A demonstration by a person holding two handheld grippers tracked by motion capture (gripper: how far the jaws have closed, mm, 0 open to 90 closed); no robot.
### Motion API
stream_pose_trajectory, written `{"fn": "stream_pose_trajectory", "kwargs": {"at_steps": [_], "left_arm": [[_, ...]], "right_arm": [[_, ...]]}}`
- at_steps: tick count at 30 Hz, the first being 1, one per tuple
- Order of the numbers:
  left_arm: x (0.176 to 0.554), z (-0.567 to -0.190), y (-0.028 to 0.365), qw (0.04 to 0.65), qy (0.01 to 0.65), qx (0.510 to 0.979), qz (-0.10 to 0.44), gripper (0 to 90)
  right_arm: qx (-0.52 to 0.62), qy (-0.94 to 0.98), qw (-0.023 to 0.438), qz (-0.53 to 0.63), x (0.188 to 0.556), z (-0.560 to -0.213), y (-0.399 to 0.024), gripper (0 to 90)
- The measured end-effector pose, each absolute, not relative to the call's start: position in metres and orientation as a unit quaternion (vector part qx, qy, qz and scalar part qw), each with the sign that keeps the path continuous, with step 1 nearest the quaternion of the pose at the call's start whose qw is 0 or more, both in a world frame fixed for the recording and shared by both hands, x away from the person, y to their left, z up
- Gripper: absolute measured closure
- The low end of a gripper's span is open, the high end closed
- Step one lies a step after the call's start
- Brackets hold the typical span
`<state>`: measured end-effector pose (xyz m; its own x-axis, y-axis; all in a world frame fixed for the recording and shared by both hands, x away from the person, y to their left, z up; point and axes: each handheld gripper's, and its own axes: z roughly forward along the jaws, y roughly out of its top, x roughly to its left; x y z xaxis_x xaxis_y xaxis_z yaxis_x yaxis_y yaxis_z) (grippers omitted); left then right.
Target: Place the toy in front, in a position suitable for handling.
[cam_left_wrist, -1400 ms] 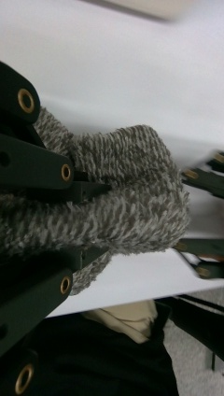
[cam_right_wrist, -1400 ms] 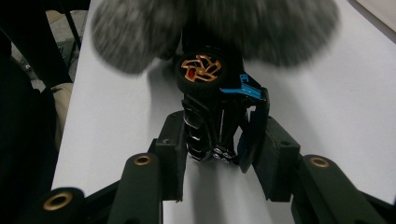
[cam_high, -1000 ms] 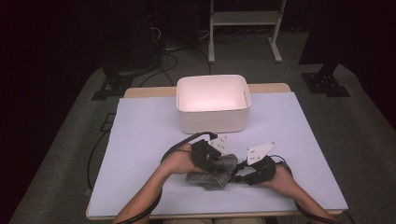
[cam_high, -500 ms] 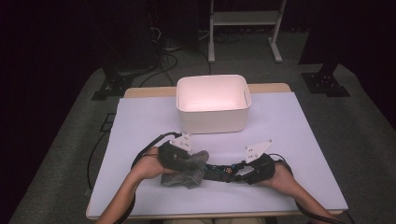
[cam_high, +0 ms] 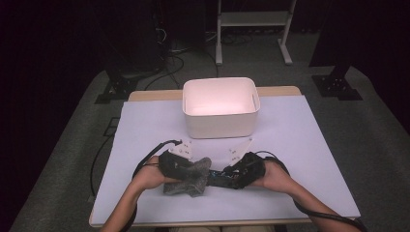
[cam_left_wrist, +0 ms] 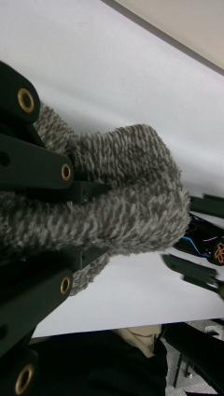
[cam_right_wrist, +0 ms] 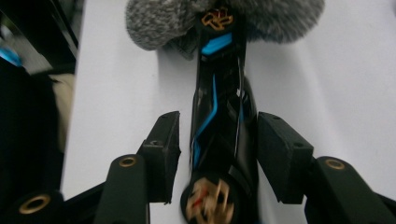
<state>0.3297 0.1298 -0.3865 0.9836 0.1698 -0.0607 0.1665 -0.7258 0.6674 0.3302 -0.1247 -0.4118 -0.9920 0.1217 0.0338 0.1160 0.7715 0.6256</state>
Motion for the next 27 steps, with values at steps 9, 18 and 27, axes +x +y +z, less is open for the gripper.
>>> {"fn": "stream_pose_trajectory", "kwargs": {"at_steps": [9, 18, 27], "left_arm": [[0.329, -0.386, 0.130, 0.360, 0.090, 0.929, 0.005, 76.3], [0.330, -0.364, 0.141, 0.372, 0.098, 0.923, 0.025, 76.3], [0.332, -0.343, 0.152, 0.376, 0.109, 0.919, 0.037, 76.3]], "right_arm": [[0.042, 0.960, 0.013, 0.278, 0.338, -0.413, -0.087, 55.1], [0.055, 0.942, 0.007, 0.330, 0.345, -0.413, -0.091, 56.3], [0.064, 0.912, 0.020, 0.405, 0.348, -0.419, -0.085, 56.2]]}}
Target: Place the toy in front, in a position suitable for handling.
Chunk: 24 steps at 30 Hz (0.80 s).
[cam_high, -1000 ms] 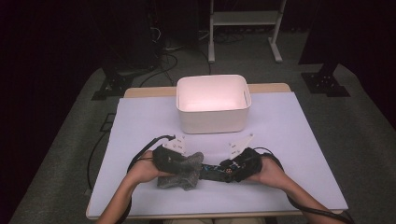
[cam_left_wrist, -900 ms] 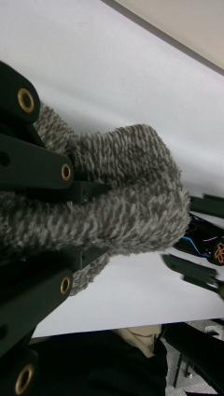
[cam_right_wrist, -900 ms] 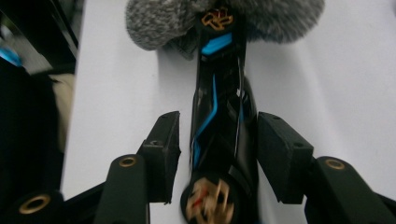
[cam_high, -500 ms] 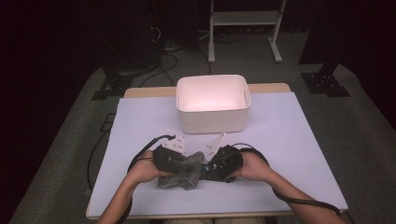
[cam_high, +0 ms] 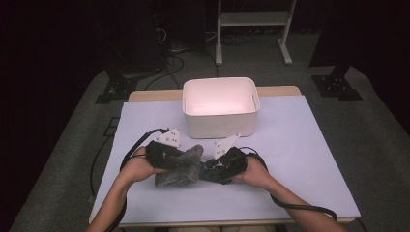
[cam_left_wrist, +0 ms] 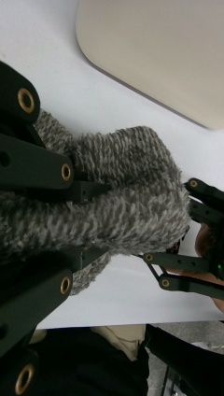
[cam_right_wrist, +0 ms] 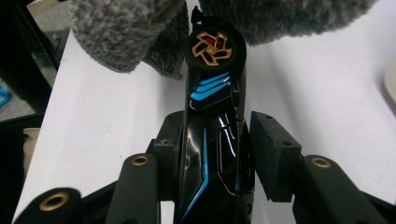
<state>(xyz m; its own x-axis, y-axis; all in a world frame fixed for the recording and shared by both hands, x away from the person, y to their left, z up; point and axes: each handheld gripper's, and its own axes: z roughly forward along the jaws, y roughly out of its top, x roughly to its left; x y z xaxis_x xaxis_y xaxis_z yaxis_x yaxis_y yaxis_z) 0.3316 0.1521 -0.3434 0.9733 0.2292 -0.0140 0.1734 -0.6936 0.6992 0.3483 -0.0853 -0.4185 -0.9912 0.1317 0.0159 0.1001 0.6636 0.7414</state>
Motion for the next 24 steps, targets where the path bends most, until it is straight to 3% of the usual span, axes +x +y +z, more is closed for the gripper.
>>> {"fn": "stream_pose_trajectory", "kwargs": {"at_steps": [24], "left_arm": [[0.334, -0.352, 0.136, 0.376, 0.101, 0.921, 0.016, 76.3]], "right_arm": [[0.101, 0.904, 0.039, 0.414, 0.336, -0.419, -0.148, 56.2]]}}
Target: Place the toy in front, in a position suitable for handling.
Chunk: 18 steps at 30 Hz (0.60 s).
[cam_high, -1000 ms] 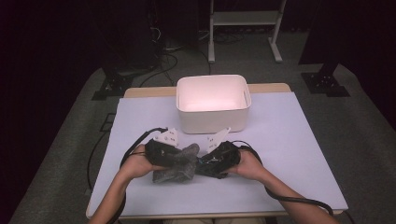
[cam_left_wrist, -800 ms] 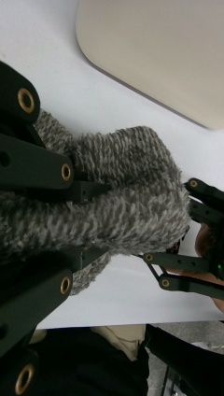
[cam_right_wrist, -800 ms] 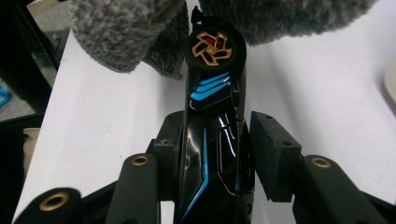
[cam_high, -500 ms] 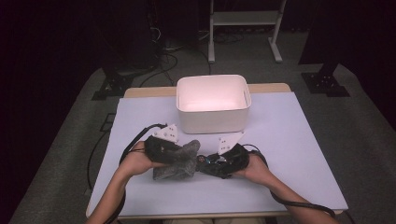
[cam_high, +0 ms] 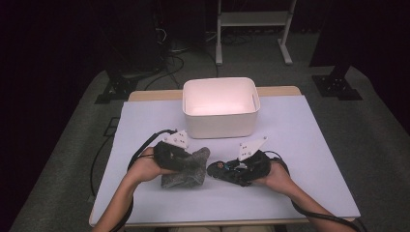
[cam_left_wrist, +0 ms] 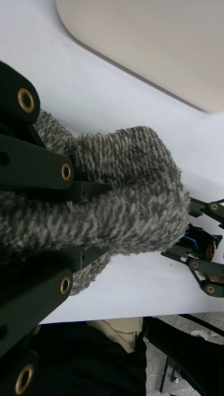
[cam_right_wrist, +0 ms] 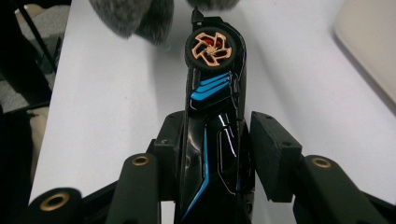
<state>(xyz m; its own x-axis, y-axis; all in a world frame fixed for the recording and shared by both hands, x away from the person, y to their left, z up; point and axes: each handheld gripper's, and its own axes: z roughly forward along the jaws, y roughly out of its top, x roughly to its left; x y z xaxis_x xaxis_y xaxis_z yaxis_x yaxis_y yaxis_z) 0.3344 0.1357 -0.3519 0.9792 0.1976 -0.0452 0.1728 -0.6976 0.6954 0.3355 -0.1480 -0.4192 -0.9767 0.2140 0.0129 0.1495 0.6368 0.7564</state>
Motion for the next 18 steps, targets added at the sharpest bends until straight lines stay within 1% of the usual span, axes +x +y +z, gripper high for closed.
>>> {"fn": "stream_pose_trajectory", "kwargs": {"at_steps": [7, 9, 10, 16, 18], "left_arm": [[0.336, -0.366, 0.144, 0.376, 0.115, 0.920, 0.000, 76.3], [0.337, -0.369, 0.149, 0.384, 0.121, 0.915, -0.009, 76.3], [0.337, -0.370, 0.152, 0.384, 0.122, 0.915, -0.011, 76.3], [0.336, -0.379, 0.157, 0.382, 0.130, 0.915, -0.021, 76.3], [0.337, -0.382, 0.156, 0.395, 0.129, 0.909, -0.031, 76.3]], "right_arm": [[0.093, 0.888, 0.018, 0.449, 0.336, -0.416, -0.134, 56.3], [0.090, 0.882, 0.006, 0.463, 0.335, -0.414, -0.132, 56.3], [0.088, 0.881, 0.010, 0.466, 0.334, -0.413, -0.132, 56.3], [0.096, 0.870, 0.001, 0.483, 0.336, -0.410, -0.136, 56.3], [0.096, 0.869, 0.004, 0.485, 0.337, -0.408, -0.136, 56.3]]}}
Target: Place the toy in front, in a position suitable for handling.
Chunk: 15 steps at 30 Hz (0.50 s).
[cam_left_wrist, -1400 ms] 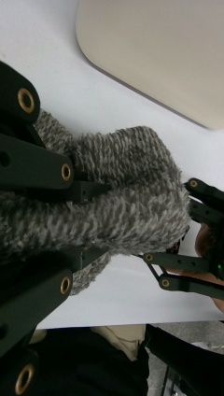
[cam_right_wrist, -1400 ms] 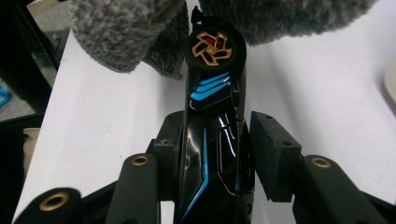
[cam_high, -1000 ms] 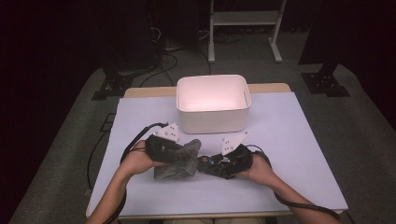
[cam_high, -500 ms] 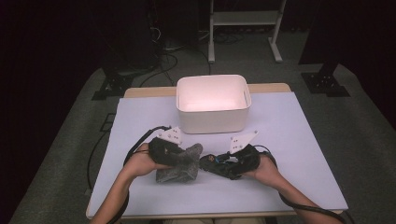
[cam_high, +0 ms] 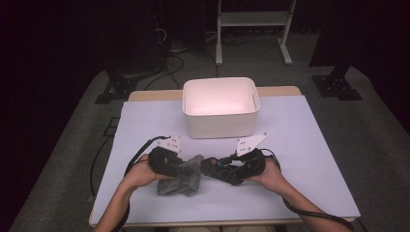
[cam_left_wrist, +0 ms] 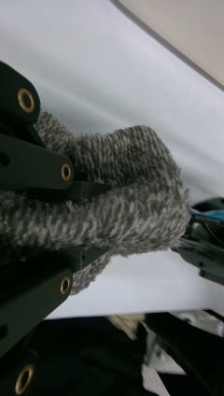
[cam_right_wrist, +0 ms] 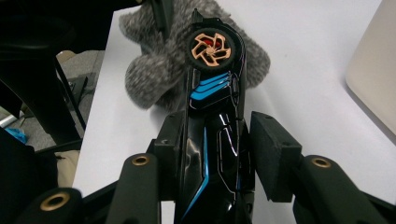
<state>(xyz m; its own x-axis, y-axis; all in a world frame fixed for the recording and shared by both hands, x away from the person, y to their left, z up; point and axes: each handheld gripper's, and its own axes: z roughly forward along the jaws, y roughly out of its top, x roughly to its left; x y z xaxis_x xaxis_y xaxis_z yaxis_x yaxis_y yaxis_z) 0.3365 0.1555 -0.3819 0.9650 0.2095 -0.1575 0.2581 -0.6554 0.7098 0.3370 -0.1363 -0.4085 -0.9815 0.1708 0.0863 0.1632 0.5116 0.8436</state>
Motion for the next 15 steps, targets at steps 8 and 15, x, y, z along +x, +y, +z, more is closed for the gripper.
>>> {"fn": "stream_pose_trajectory", "kwargs": {"at_steps": [8, 15], "left_arm": [[0.335, -0.368, 0.143, 0.418, 0.107, 0.902, -0.024, 77.9], [0.328, -0.335, 0.133, 0.416, 0.077, 0.906, -0.001, 77.8]], "right_arm": [[0.093, 0.870, -0.002, 0.483, 0.337, -0.413, -0.136, 56.4], [0.079, 0.871, 0.008, 0.485, 0.335, -0.405, -0.129, 56.6]]}}
